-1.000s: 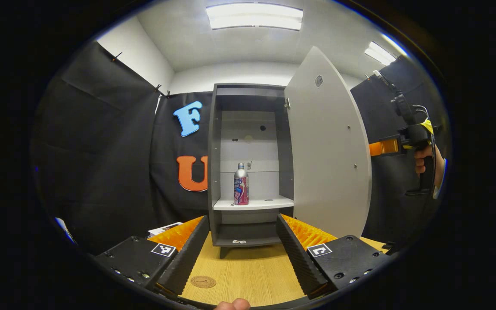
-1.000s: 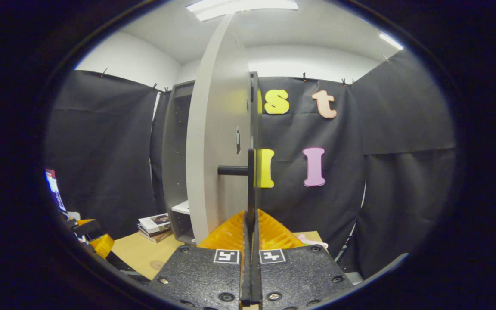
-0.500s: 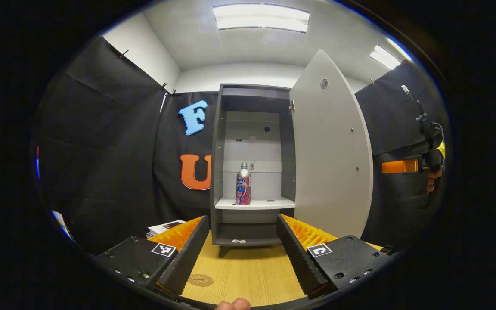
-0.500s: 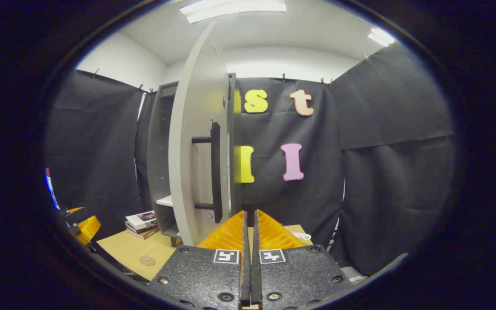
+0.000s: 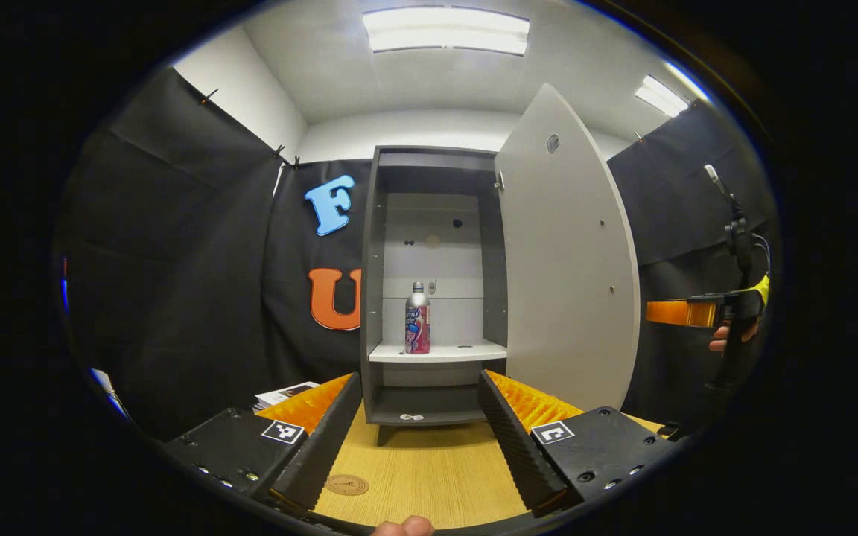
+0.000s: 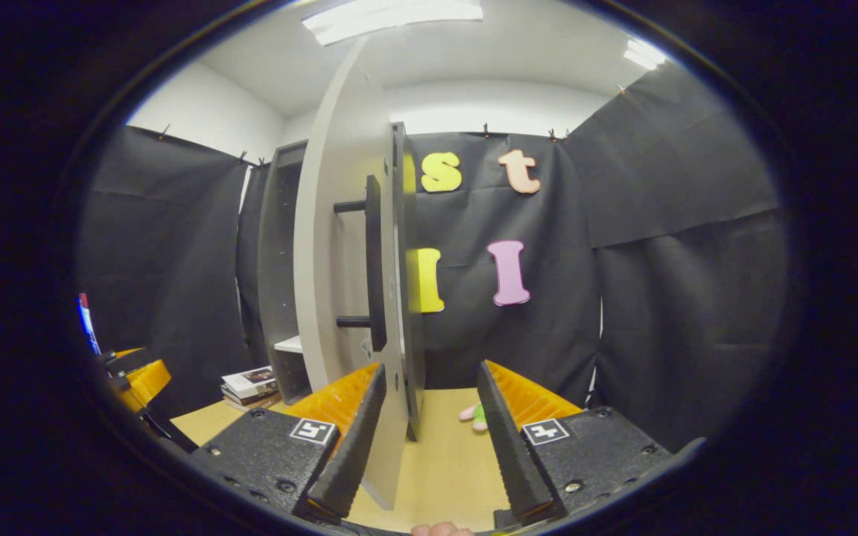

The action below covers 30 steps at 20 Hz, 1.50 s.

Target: Open the cabinet door with the right hand, grasp the bottle in the cabinet with the left hand and place it on the coaster, then close the cabinet door with the right hand.

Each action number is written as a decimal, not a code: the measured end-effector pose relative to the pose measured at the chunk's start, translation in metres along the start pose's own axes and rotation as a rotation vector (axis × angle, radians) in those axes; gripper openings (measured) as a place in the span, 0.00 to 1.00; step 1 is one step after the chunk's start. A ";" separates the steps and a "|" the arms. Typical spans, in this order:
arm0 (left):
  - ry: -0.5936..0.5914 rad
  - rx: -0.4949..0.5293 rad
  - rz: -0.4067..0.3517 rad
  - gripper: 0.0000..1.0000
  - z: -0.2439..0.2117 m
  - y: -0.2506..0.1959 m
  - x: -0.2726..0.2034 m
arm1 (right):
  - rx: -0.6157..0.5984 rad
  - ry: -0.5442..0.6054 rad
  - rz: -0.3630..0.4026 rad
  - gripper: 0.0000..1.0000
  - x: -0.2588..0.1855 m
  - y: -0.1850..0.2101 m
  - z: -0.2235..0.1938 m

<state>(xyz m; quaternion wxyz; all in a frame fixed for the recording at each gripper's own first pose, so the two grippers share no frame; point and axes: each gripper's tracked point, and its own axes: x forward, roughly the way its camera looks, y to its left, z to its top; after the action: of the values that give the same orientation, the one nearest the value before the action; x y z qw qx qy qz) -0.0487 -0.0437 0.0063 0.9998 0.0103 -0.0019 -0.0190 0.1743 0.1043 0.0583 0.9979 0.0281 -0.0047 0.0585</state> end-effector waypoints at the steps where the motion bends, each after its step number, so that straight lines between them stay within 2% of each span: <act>1: 0.008 -0.001 -0.006 0.95 -0.002 -0.001 0.001 | -0.001 0.001 -0.001 0.77 -0.001 -0.001 -0.003; 3: 0.027 -0.014 -0.032 0.95 -0.005 -0.005 0.009 | -0.005 -0.002 0.000 0.84 -0.001 -0.003 -0.005; 4: 0.035 -0.024 -0.053 0.95 -0.005 -0.009 0.017 | -0.002 -0.004 -0.003 0.93 -0.001 -0.004 -0.007; 14: 0.037 -0.047 -0.104 0.95 0.017 0.002 0.136 | 0.014 -0.015 0.025 0.93 -0.011 -0.008 -0.005; 19: 0.005 0.006 -0.066 0.95 0.016 0.010 0.221 | 0.004 0.013 0.030 0.93 -0.010 -0.003 -0.012; 22: 0.039 -0.038 -0.074 0.95 -0.001 0.007 0.268 | 0.005 0.039 0.016 0.93 -0.007 -0.003 -0.016; 27: 0.087 -0.025 -0.007 0.95 -0.028 0.026 0.338 | 0.028 0.042 -0.017 0.93 -0.008 -0.008 -0.012; 30: 0.097 -0.043 0.005 0.95 -0.043 0.032 0.368 | 0.029 0.049 -0.042 0.93 -0.011 -0.015 -0.012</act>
<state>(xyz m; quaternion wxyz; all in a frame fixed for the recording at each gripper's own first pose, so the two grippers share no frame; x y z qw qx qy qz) 0.3203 -0.0253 -0.0344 0.9987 -0.0101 0.0468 -0.0161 0.1656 0.0889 0.0453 0.9982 0.0414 0.0212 0.0382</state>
